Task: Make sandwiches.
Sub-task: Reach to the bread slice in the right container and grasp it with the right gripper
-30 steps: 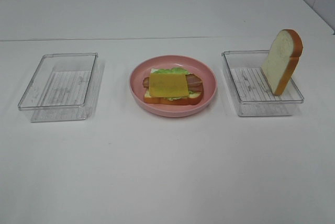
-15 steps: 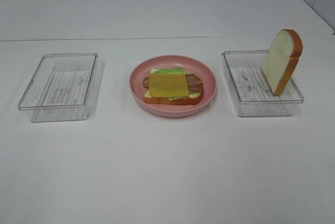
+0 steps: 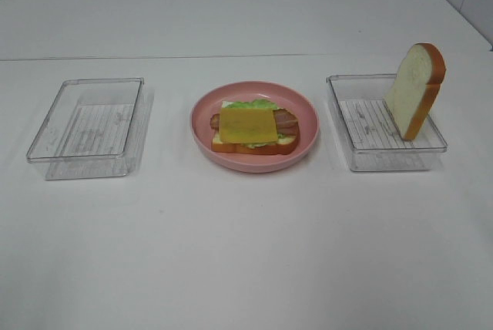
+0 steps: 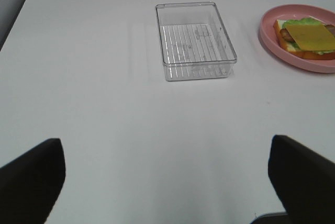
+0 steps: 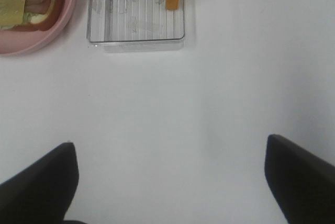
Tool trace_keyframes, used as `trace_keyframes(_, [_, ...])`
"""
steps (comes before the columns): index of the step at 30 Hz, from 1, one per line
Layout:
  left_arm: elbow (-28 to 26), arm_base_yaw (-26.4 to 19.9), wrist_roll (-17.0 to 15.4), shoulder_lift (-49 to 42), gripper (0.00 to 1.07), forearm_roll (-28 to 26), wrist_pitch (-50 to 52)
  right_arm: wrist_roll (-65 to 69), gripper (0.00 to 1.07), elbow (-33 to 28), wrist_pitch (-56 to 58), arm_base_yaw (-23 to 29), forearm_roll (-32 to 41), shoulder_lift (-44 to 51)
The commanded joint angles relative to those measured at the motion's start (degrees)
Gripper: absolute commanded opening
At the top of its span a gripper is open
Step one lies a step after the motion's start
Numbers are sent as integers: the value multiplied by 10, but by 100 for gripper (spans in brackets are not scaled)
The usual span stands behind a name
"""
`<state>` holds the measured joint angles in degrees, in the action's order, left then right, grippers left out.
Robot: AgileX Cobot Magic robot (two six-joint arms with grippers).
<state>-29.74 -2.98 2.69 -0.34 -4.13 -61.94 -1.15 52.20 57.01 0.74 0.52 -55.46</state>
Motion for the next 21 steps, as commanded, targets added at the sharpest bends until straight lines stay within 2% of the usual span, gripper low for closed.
trace_keyframes(1, [1,-1,-3,-10,98,-6,6,16,93,93,-1,1,16,-148])
trace_keyframes(3, [1,-1,-3,-10,98,-6,6,16,93,116,-1,1,19,-179])
trace_keyframes(5, [1,-1,-3,-10,98,-6,6,11,93,203,-1,1,21,-277])
trace_keyframes(8, [1,-1,-3,-10,98,-6,6,11,93,228,0,0,21,-303])
trace_keyframes(10, [1,-1,-3,-10,98,-6,6,11,93,324,26,0,21,-399])
trace_keyframes(11, [1,-1,-3,-10,98,-6,6,11,93,324,26,0,21,-399])
trace_keyframes(13, [1,-1,-3,-9,98,-6,6,11,93,392,46,0,21,-460])
trace_keyframes(14, [1,-1,-3,-9,98,-6,6,11,93,392,46,0,21,-460])
trace_keyframes(16, [1,-1,-3,-9,98,-6,6,11,93,454,59,-2,14,-515])
trace_keyframes(21, [1,-1,-3,-9,98,-6,6,11,93,511,81,-2,-11,-578])
